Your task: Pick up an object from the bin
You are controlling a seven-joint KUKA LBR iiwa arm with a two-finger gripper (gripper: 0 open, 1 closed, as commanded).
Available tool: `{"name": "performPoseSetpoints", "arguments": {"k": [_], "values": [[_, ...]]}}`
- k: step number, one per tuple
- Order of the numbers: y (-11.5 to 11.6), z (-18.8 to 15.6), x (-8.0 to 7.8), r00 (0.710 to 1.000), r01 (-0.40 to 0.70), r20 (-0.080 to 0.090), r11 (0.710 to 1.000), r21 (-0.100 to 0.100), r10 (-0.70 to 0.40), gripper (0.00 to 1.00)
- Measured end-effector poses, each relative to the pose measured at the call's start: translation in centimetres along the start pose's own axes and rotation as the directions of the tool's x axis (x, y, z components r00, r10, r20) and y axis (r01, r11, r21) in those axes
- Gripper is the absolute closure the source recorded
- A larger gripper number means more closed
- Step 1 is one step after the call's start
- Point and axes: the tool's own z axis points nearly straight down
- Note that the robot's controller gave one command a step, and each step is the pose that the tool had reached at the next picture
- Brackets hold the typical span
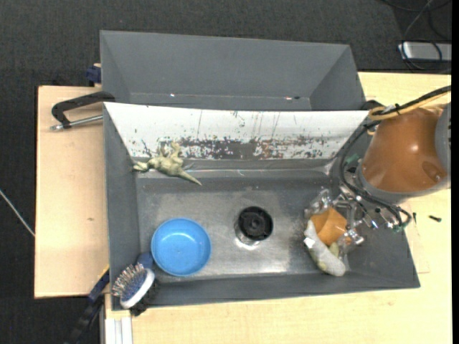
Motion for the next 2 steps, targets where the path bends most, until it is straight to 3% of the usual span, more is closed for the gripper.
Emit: {"name": "performPoseSetpoints", "arguments": {"k": [1,2], "values": [[0.3,-0.2,-0.2,1.0,0.003,0.001,1.0,-0.003,-0.003,1.0],[-1.1,-16.1,-1.6,1.0,-0.019,0.01,1.0,0.008,0.019,1.0]]}}
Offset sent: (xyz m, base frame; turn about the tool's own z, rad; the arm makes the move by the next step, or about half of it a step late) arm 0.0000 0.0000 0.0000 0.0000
